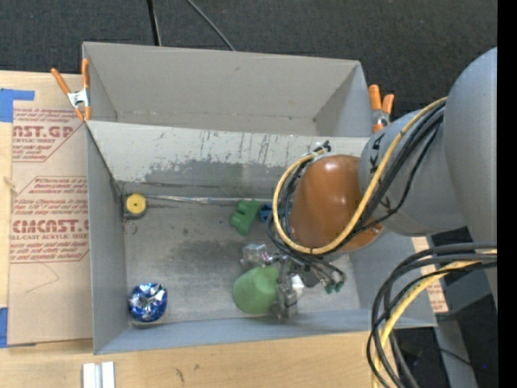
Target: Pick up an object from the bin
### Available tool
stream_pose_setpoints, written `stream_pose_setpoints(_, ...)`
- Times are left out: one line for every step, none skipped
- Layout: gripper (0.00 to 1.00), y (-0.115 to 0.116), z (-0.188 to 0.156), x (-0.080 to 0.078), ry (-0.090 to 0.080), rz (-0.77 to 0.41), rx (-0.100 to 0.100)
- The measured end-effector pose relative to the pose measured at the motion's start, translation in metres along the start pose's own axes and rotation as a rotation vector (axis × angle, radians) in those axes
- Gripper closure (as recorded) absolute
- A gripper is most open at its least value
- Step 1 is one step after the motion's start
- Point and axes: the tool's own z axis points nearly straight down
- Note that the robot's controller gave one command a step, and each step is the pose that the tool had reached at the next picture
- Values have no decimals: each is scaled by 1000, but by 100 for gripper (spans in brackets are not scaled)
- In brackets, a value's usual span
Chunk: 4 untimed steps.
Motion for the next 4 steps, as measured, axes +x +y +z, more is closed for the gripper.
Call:
stream_pose_setpoints(100,-14,-135,-2,-1,-302,0)
stream_pose_setpoints(100,-2,-45,9,12,-311,-9)
stream_pose_setpoints(0,-3,-49,7,5,-310,-5)
stream_pose_setpoints(0,-134,-24,-9,3,-61,0)
